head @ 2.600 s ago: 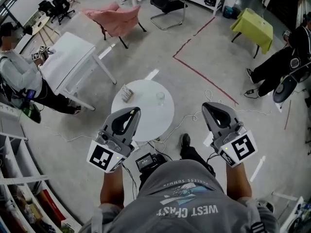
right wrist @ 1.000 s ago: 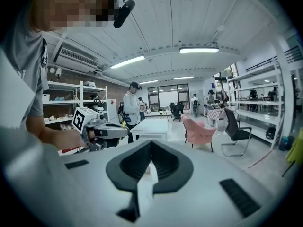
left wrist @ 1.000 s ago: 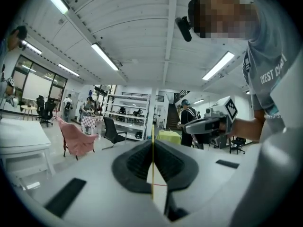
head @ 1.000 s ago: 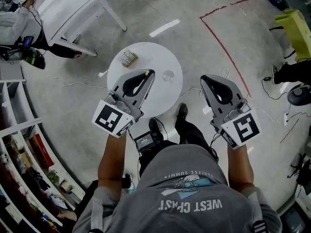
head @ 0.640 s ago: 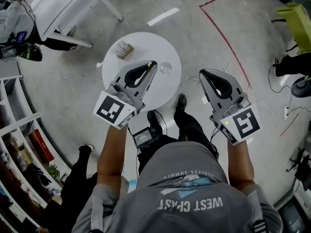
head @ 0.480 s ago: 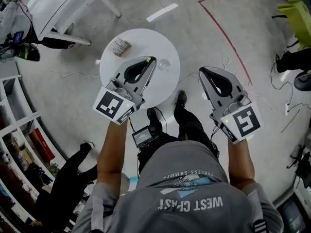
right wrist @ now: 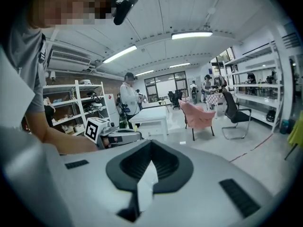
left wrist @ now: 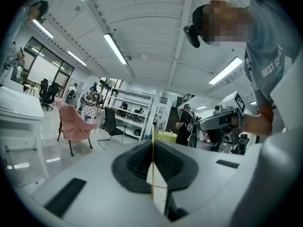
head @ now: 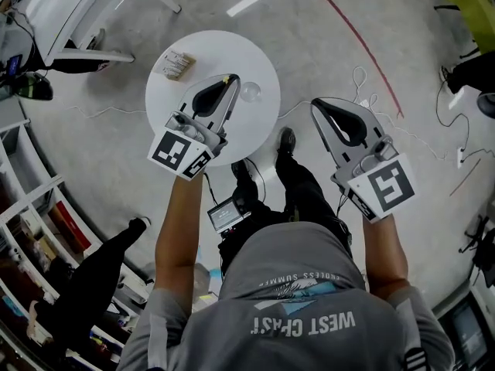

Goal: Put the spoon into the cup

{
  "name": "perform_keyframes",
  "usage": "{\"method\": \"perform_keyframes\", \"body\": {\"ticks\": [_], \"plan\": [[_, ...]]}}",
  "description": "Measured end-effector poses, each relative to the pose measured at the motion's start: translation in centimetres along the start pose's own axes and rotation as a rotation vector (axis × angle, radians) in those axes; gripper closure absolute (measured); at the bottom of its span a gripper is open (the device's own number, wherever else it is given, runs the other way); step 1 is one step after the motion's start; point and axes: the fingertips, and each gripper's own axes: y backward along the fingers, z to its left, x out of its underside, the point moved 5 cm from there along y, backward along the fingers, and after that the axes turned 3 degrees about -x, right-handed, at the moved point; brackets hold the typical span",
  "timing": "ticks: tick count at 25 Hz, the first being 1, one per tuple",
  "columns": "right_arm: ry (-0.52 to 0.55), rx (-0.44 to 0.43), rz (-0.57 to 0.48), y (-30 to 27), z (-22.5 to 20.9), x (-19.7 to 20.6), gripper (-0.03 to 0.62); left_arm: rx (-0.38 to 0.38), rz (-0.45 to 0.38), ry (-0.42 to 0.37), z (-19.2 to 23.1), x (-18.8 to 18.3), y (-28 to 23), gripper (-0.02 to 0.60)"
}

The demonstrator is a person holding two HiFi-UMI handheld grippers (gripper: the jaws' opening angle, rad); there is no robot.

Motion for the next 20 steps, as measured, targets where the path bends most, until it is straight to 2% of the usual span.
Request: {"method": "perform_keyframes", "body": {"ticks": [8, 20], "plan": [[-0.029, -0.014, 0.038, -1.1, -0.7, 1.3, 0.592, -0.019, -0.007, 0.093, 2.0, 3.8, -1.1, 0.580], [-0.059, -0.012, 0.073, -2.1, -1.0, 2.8, 0.592, -0.017, 0.045, 0.132, 3.1, 9.0, -2.5, 0.580]]}}
